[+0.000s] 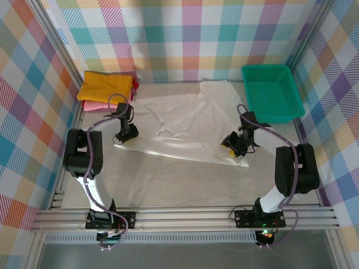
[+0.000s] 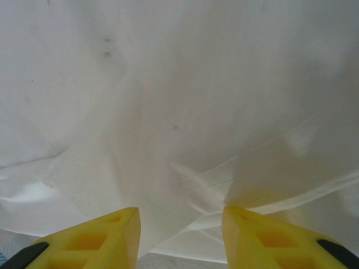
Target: Fold and stack the t-shirts
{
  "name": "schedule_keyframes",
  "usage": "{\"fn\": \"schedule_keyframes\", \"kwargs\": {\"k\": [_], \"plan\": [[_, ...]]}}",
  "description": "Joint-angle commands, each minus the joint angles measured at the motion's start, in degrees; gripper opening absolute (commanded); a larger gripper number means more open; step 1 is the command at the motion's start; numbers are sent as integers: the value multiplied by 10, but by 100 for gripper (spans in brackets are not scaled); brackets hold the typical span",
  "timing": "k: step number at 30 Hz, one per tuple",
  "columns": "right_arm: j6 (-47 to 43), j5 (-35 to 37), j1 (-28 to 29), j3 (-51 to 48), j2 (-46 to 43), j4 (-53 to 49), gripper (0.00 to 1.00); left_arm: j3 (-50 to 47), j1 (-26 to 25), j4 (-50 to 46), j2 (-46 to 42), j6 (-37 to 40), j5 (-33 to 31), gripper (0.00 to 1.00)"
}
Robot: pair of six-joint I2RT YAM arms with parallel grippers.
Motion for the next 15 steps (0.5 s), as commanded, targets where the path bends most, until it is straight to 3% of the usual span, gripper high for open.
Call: {"fn": "schedule_keyframes", "kwargs": {"k": [1,15], "plan": [[13,5,4,3,-13,6,44,36,5,-25,4,12,-4,37],[62,-14,48,-23,-2,40,44,-101,1,10,-45,-26,0,39]]}}
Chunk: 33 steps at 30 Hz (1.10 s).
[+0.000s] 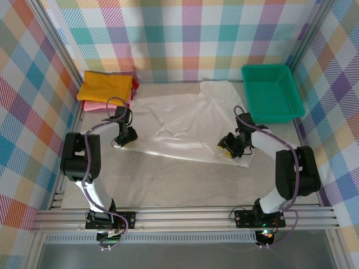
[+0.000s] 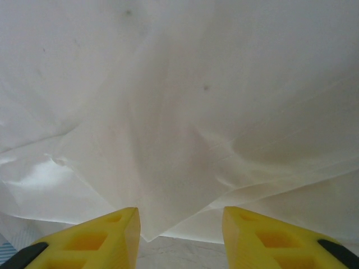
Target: Fold and stack the t-shirts
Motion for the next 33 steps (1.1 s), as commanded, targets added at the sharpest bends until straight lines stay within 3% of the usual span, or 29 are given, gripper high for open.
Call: {"fn": "schedule_keyframes", "kwargs": {"k": [1,7,17,19,27,33], "plan": [[28,-7,12,-10,20,32,44,-30,0,-15,-1,-12,0,39],[62,9,20,-14,43,97,36,-47,0,-14,-13,-18,-1,39],[72,34,22,10,57,126,0,-71,0,-9,-29,-20,0,39],[67,37,22,23,53,111,1,-72,0,-9,-28,-21,4,39],[76,51,29,-58,-77,40,29,-78,0,-10,-45,-27,7,39],[88,34,32,-89,-88,38,36,-71,3,0,-24,-26,19,39]]}}
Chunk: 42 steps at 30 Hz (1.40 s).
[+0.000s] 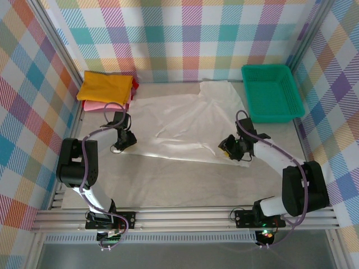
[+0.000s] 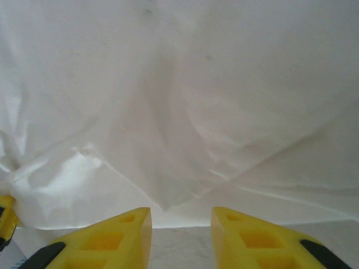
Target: Fold and stack the t-shirts
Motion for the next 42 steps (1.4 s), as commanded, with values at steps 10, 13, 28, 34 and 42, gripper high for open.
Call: {"fn": "schedule_keyframes", "kwargs": {"k": [10,13,28,34,42], "plan": [[46,-10,33,6,80,59,41,-12,2,-38,13,1,9,39],[55,-12,35,11,100,83,40,-17,3,-37,10,1,9,39],[44,34,35,43,92,69,38,-23,3,-32,2,1,14,39],[40,43,35,63,135,96,36,-22,2,-33,-2,4,15,39],[36,62,35,77,139,100,18,-26,3,-33,-9,7,9,39]]}}
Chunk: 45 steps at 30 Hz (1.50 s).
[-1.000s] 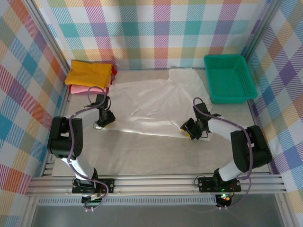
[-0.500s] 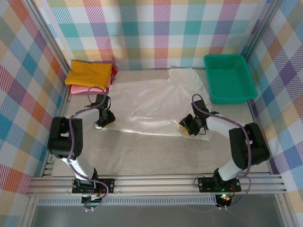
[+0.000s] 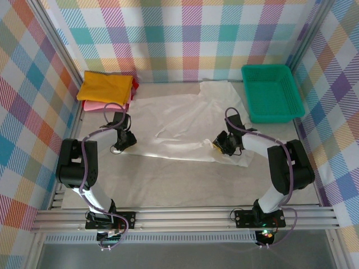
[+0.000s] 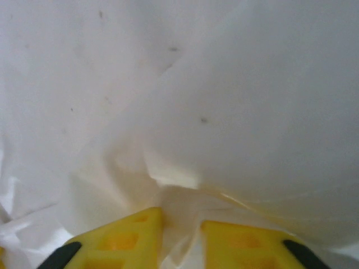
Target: Fold and stack the t-shirts
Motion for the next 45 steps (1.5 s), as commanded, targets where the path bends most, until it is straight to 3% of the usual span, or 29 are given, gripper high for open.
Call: {"fn": "schedule_keyframes", "kwargs": {"k": [1,6,16,17,18,20,22,24,26,32,37,39,41,44,45], "plan": [[-11,15,1,21,6,12,14,-19,2,-39,-4,3,9,38],[-31,34,0,49,19,0,0,-19,2,-36,-10,-1,8,38],[-91,61,-4,171,66,-57,0,-10,2,-44,-14,2,5,38],[-99,64,-6,185,75,-59,2,-9,2,-44,-14,3,5,38],[-109,72,-7,206,89,-71,13,-8,2,-44,-15,3,4,38],[-131,78,-13,249,122,-87,15,-6,2,-43,-13,3,4,38],[-157,66,-18,305,156,-117,33,-3,2,-43,-10,4,5,38],[-177,75,-18,342,173,-135,29,-1,2,-42,-7,4,5,38],[-186,83,-18,351,166,-137,33,-1,2,-42,-6,3,2,38],[-210,77,-2,239,36,-146,33,-2,3,-44,-52,15,1,41],[-210,77,3,94,-68,-153,25,52,3,-81,-92,50,0,45],[-208,79,3,61,-82,-149,12,53,-4,-71,-120,50,6,47],[-206,77,-2,49,-74,-150,1,49,-24,-70,-137,47,1,43],[-197,71,-12,47,-47,-139,0,52,-45,-85,-105,31,34,38],[-197,71,-14,51,-35,-132,0,47,-51,-82,-90,27,30,32]]}}
